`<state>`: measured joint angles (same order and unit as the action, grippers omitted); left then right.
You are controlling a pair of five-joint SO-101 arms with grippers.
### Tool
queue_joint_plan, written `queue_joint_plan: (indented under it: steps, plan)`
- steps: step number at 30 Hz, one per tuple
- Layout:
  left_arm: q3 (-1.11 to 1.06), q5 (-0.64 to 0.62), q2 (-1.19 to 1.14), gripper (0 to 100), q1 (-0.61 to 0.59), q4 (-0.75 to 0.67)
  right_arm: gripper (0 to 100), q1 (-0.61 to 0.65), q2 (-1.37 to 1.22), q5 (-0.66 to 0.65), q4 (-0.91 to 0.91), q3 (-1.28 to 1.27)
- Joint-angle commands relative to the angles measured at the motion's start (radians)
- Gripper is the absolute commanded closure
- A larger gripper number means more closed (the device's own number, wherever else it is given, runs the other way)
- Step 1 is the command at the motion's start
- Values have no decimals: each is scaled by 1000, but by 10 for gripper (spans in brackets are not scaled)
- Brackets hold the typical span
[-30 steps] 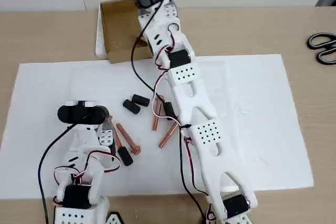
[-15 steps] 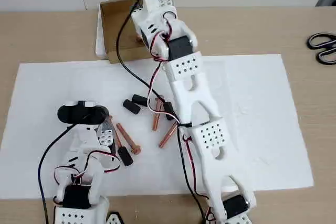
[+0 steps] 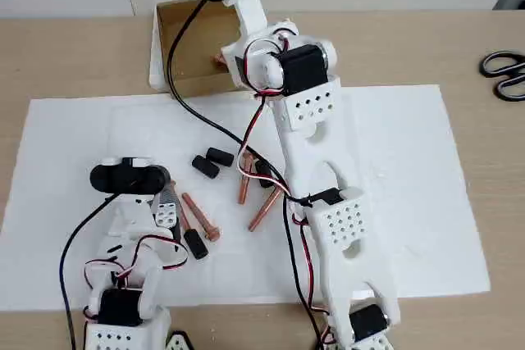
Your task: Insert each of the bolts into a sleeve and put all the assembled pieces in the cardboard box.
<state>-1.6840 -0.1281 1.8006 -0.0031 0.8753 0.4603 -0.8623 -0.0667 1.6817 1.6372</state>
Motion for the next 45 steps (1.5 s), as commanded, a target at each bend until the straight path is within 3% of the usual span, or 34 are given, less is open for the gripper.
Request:
queue_joint_plan:
  steps: [1,6,12,27,37,45]
  plan:
    - [2,2,11,993,-3,3,775,39,70,-12,13,20]
    - [2,2,11,993,-3,3,775,96,67,-26,12,-75]
    - [2,3,11,993,-15,8,775,165,73,-193,12,-305]
    - [19,-2,12,992,-381,75,775,179,70,-244,12,-569]
    - [19,-3,12,992,-390,75,775,255,64,-245,-1,-657]
    - [19,-3,12,992,-390,75,775,219,62,-245,-8,-660]
